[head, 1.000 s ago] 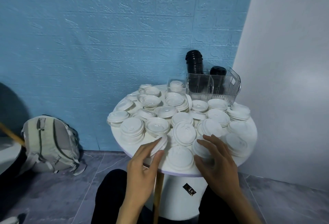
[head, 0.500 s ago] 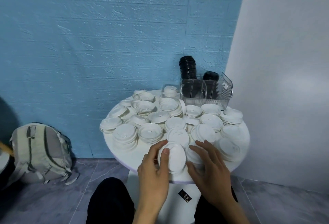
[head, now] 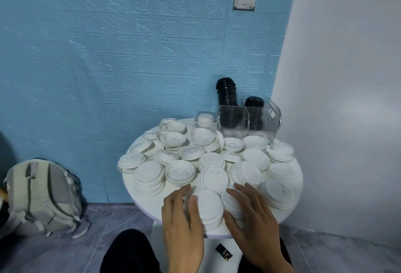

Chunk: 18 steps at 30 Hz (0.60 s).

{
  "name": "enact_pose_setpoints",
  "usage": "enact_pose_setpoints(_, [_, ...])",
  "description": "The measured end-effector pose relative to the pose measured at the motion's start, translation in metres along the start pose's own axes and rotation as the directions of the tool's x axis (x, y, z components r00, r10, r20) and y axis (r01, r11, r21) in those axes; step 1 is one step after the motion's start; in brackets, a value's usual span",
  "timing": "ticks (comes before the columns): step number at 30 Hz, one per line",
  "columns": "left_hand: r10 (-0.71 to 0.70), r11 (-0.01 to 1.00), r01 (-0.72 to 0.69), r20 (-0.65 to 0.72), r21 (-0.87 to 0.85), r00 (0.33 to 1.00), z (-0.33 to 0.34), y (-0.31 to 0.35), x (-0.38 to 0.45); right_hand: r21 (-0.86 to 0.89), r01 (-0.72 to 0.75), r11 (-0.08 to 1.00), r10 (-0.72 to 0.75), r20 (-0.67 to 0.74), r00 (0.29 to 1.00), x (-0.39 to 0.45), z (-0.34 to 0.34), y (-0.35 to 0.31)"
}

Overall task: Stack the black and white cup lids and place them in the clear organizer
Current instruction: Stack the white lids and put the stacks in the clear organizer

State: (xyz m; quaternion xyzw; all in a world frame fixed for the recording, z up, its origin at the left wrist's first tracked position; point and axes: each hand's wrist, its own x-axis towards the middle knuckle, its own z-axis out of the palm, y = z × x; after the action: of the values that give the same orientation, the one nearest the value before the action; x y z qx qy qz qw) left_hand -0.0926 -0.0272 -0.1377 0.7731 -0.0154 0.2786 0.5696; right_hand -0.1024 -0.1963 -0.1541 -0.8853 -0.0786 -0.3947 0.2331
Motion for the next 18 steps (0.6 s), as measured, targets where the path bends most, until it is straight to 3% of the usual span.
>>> enact_pose_setpoints(3, [0.09, 0.995, -0.092, 0.042, 0.035, 0.995, 0.0, -0.004, -0.002, -0.009, 0.004, 1.0, -0.004, 0.0, 1.0, 0.001, 0.0, 0.0])
enact_pose_setpoints(7, [0.212, 0.944, -0.251, 0.188, 0.215, 0.959, -0.001, -0.017, -0.006, 0.03, -0.04, 0.999, 0.039, 0.031, 0.999, 0.002, -0.002, -0.001])
enact_pose_setpoints(13, [0.224, 0.94, -0.268, 0.212, 0.212, 0.951, 0.0, -0.028, -0.003, 0.183, -0.206, 0.961, 0.198, 0.058, 0.978, 0.006, -0.01, -0.006])
enact_pose_setpoints(18, [0.214, 0.941, -0.259, 0.21, 0.219, 0.954, 0.002, -0.03, -0.002, 0.279, -0.238, 0.93, 0.238, 0.035, 0.971, 0.013, -0.014, -0.006])
